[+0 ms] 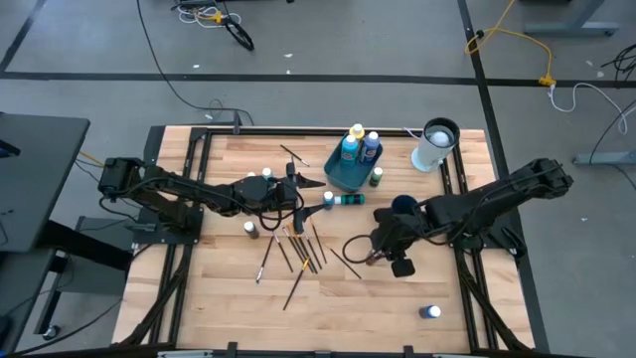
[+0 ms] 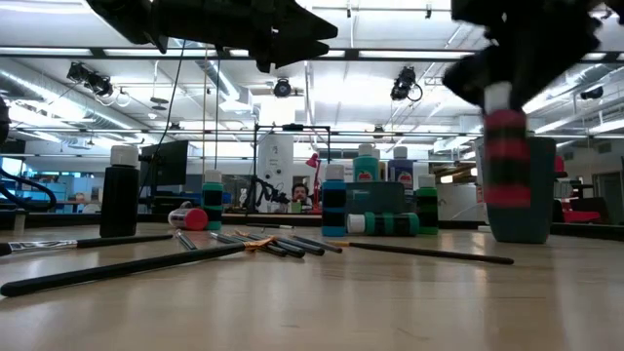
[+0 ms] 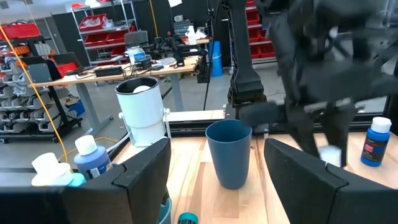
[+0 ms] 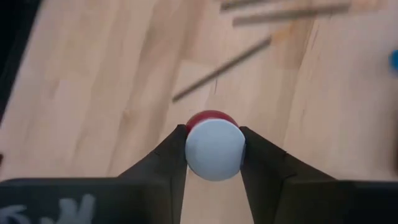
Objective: Pick & Place Paint Supplies
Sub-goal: Put the red paint bottle into the blue bin
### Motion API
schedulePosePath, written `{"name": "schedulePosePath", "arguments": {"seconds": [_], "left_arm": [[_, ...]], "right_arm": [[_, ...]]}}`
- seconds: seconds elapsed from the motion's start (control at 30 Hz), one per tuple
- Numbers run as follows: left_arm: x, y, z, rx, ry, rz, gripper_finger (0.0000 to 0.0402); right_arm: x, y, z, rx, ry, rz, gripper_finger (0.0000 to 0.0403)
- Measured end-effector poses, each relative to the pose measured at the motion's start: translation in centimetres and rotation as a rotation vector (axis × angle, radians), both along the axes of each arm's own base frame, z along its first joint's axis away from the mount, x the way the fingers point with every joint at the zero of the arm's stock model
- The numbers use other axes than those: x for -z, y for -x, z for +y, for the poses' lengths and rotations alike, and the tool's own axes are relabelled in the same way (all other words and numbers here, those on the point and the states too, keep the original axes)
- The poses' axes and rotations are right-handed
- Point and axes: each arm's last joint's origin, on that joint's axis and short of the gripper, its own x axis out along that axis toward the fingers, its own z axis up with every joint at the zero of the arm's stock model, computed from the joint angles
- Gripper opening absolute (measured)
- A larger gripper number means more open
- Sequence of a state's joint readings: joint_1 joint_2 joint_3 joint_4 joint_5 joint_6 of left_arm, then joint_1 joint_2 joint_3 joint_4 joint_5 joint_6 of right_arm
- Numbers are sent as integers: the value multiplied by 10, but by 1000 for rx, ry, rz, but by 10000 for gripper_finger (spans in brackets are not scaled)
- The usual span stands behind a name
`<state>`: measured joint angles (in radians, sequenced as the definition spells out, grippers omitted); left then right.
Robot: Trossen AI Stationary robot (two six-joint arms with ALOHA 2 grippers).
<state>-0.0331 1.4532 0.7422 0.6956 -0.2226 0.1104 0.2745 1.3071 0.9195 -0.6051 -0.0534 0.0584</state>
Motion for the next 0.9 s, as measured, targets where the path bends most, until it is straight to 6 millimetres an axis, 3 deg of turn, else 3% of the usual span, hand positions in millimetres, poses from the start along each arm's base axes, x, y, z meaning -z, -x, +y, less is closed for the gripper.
{"name": "schedulePosePath", "arguments": {"seconds": [0.13, 0.43, 0.9], "left_arm": [[-1, 0, 0, 4, -5, -8, 265], [-1, 0, -1, 44, 6, -13, 265], [-1, 0, -1, 43, 7, -14, 265]], "right_arm": [[-28, -12, -10, 18, 78, -108, 114], [-75, -22, -58, 161, 232, -186, 118], [-75, -6, -158, 395, 357, -92, 117]]}}
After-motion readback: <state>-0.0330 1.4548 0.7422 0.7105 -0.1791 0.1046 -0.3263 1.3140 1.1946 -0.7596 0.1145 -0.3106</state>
